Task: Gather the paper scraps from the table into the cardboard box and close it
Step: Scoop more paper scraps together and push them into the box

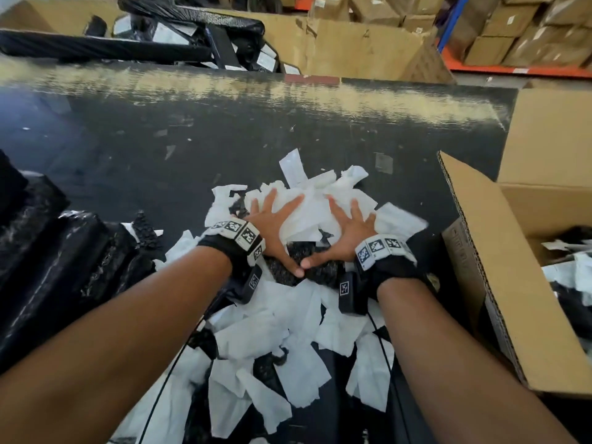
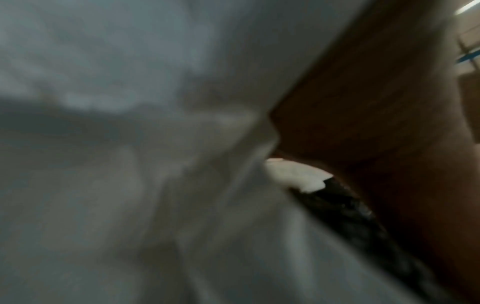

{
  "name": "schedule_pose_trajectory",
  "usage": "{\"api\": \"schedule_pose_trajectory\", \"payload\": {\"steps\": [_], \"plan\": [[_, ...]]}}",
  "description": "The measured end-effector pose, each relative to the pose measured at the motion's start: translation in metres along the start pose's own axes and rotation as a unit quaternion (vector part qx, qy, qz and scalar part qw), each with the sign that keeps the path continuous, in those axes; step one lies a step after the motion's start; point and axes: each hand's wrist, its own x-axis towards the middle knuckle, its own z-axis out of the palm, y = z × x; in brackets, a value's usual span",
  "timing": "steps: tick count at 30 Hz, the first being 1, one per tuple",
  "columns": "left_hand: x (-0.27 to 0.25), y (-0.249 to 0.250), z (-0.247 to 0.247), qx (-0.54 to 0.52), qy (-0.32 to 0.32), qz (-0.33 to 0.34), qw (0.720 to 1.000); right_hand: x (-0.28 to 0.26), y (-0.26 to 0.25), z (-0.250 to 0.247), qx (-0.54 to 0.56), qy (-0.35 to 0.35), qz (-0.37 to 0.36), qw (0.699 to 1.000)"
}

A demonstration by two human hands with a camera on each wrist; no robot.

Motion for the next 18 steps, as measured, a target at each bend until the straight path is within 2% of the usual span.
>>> {"api": "schedule_pose_trajectory", "payload": {"steps": [2,7,10,13,15,18], "plan": [[0.001,0.002,0.013,0.014,-0.005,-0.001,1.0,0.002,0.002,0.011,-0.046,-0.023,-0.002,0.999],[-0.005,0.006,0.033,0.043,0.064,0.018,0.997,-0.011,0.003,0.024,-0.127,-0.018,-0.018,0.992],[-0.014,0.009,0.039,0.037,0.105,0.045,0.993,-0.024,-0.002,0.037,-0.123,0.032,-0.021,0.992],[-0.026,0.016,0.043,0.009,0.158,0.065,0.985,-0.027,0.001,0.05,0.021,0.083,0.001,0.996],[-0.033,0.02,0.046,-0.014,0.185,0.071,0.98,-0.026,0.006,0.06,0.105,0.15,0.005,0.983],[-0.043,0.027,0.055,-0.037,0.222,0.054,0.973,-0.031,0.002,0.07,0.07,0.241,-0.05,0.967]]}}
